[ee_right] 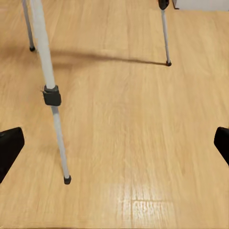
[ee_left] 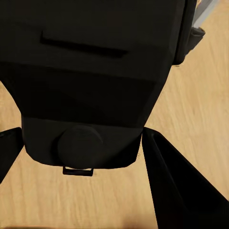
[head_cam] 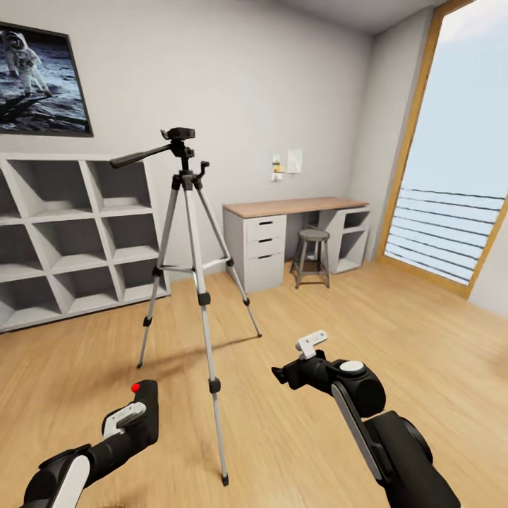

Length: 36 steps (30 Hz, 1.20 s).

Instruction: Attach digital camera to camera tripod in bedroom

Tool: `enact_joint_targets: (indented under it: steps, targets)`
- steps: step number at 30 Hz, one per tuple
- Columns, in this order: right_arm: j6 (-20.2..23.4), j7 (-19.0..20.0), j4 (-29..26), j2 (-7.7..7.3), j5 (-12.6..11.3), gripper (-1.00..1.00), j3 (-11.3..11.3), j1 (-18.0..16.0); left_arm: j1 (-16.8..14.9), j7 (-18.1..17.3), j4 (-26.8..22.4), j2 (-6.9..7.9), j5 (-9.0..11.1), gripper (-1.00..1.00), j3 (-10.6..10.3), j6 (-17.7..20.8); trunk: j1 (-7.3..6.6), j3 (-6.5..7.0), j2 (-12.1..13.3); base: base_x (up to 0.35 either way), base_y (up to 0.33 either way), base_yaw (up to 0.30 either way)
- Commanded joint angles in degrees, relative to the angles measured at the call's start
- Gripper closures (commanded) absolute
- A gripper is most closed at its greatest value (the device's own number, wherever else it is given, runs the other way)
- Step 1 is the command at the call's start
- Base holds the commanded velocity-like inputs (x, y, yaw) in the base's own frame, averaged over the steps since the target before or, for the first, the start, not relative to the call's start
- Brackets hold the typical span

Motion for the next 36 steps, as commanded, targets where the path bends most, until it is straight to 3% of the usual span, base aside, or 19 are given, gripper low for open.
enact_joint_targets:
  steps: [1, 16, 26, 36]
  targets:
    - [0.6, 0.1, -0.1, 0.1, 0.2, -1.0, 0.9, 0.0, 0.0, -0.4, -0.1, -0.02, -0.4, 1.0, 0.1, 0.3, -0.24, 0.13, 0.4, 0.0, 0.0, 0.287]
    - [0.9, 0.1, -0.1, 0.25, 0.2, -1.0, 2.4, 0.0, 0.0, -0.3, -0.2, -0.02, -0.4, 1.0, 0.1, 0.3, -3.53, 2.82, 6.4, 0.0, 0.0, 0.292]
    - [0.3, 0.1, -0.1, 0.32, 0.2, -1.0, 7.1, 0.1, 0.0, -0.2, -0.2, -0.35, -0.4, 1.0, 0.1, 0.3, -5.73, 4.61, 10.4, 0.0, 0.0, 0.276]
    - [0.3, 0.1, -0.1, 0.83, 0.2, -1.0, 7.8, 0.1, 0.0, -0.2, -0.3, -0.65, -0.4, 1.0, 0.1, 0.3, -7.92, 6.41, 14.4, 0.0, 0.0, 0.274]
